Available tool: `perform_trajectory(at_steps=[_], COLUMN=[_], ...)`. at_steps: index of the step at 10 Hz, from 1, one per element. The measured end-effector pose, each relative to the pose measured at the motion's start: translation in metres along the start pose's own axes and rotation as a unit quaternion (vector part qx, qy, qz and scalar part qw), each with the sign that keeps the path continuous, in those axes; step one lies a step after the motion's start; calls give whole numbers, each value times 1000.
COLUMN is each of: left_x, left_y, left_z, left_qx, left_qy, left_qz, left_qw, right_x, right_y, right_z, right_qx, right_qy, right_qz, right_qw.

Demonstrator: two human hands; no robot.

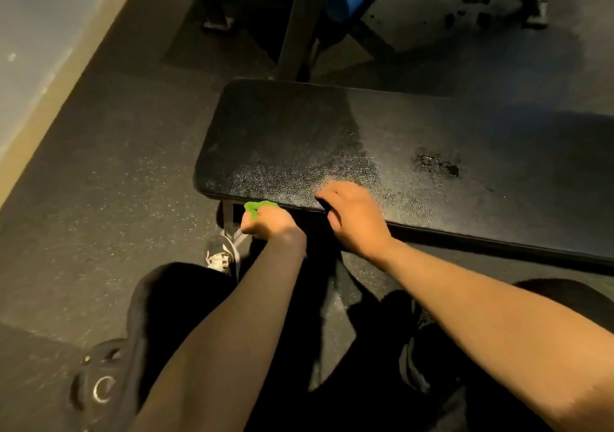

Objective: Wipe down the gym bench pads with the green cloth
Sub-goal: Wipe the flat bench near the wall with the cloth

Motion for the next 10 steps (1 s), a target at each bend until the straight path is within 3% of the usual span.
perform_trajectory(at_steps=[1,2,3,5,6,7,8,9,10], left_x=[-10,-37,-47,-103,-119,-96,-88,-98,-116], left_y=[2,16,43,102,120,103,76,80,105], left_z=[-22,-33,-42,-62,-52,-35,-36,-52,-68], left_qx=[-50,-25,-79,-137,-76,-108,-160,-175,-102], left_qy=[-85,-60,-30,194,286,227,162,141,174], left_qz=[10,-12,-6,-31,-51,-46,3,17,33], left_qw=[995,998,996,971,954,967,974,974,979], right_x=[11,11,2,-52,-79,-99,-107,-100,-97], right_y=[-10,-18,-30,-43,-51,-62,-66,-73,-77], right_z=[7,15,25,44,58,72,76,81,86], right_qx=[38,-26,-59,-66,-81,-98,-73,-35,-24], right_qy=[-1,36,42,36,18,-12,44,115,156], right_qz=[45,4,-41,-88,-114,-171,-193,-199,-186], right_qw=[998,999,997,993,990,980,978,973,970])
Point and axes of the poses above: each hand's wrist, its own x-axis towards the middle knuckle, its own z-axis out of the back of the hand, y = z × x, the point moved 2 cm from there along x, towards the middle knuckle, and after that the axes turned 5 degrees about z, right-handed, at the moved point
